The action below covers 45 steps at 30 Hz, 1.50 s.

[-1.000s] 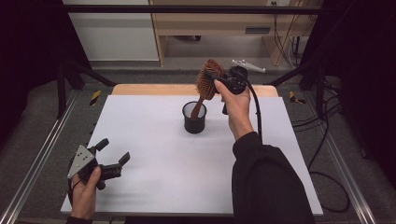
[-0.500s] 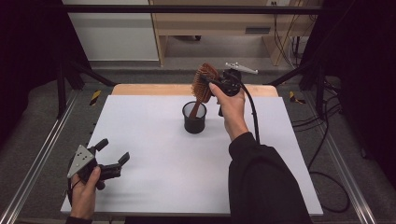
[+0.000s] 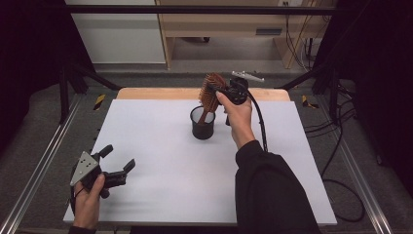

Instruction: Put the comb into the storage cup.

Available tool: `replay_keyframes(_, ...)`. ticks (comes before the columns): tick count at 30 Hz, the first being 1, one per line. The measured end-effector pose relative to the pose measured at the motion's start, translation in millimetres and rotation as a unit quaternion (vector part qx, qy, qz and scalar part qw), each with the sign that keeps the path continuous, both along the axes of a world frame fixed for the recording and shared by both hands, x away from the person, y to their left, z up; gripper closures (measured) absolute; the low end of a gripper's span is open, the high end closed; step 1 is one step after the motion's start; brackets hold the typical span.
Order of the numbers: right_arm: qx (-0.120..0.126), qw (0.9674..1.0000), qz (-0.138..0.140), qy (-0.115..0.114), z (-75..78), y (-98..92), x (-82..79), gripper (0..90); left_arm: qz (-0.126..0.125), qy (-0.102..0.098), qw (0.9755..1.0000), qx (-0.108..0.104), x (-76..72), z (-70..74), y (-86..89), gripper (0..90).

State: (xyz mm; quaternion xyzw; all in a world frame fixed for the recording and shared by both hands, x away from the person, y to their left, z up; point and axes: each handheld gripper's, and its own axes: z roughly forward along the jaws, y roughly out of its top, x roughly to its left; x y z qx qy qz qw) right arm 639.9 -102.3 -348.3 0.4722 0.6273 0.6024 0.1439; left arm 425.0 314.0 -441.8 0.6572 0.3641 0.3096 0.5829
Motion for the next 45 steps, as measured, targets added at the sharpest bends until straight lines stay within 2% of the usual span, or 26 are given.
replay_keyframes(14, -0.002, 1.0000, 0.005, 0.006, -4.9, 7.6, 1.3, 50.3, -0.001, 0.003, 1.0000, 0.000, 0.5, 0.1, 1.0, 1.3)
replay_keyframes(45, -0.002, 0.9998, -0.013, 0.015, -12.4, 1.4, 13.0, 46.8, -0.005, 0.007, 0.9999, 0.007, 1.1, -0.4, -0.4, 1.4)
